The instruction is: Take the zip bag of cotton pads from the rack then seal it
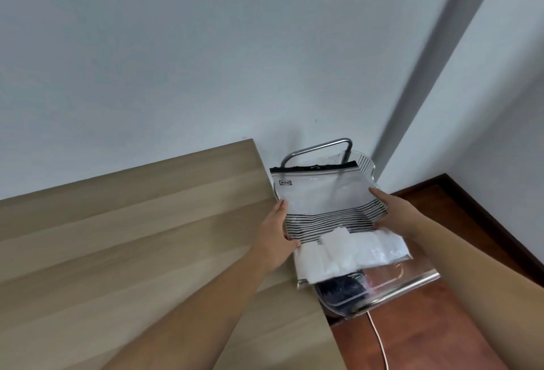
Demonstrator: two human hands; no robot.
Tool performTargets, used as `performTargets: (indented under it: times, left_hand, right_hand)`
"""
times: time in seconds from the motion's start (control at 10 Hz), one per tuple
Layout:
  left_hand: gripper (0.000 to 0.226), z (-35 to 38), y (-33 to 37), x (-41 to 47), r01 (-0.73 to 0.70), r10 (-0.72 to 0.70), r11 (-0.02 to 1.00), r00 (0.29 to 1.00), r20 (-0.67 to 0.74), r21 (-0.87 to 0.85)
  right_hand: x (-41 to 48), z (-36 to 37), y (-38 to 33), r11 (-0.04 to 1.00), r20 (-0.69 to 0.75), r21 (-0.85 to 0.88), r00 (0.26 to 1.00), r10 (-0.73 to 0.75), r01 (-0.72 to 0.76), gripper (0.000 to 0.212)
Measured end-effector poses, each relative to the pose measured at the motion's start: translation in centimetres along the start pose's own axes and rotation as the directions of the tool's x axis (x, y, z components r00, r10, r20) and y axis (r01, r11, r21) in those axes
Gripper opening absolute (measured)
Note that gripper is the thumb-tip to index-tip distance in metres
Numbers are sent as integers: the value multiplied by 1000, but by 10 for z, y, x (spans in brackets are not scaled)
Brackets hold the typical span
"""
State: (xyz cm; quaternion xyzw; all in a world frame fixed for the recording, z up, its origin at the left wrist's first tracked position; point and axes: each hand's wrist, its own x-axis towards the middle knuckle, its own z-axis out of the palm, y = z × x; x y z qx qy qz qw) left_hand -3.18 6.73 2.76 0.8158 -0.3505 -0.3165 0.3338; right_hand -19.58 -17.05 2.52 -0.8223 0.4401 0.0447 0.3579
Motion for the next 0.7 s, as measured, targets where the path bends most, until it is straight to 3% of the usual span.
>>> performTargets:
  times: [0.2, 0.4, 0.6, 0.7]
  left_hand:
    - [98, 32, 2, 17, 61, -54, 996, 994, 99, -67]
    - [90, 41, 8, 30, 124, -142, 987, 970, 199, 102]
    - [84, 31, 10, 34, 75, -91, 993, 979, 180, 96]
    - [81, 23, 4, 33, 6, -19, 993, 993, 118, 115]
  right_hand:
    - [10, -1, 29, 998, -17, -23, 998, 61, -61, 83]
    - [18, 2, 42, 992, 24, -94, 996, 82, -79, 82]
    - [16, 16, 42, 992, 65, -97, 994, 85, -79, 84]
    - [15, 21, 30, 994, -3, -98, 999, 38, -38, 79]
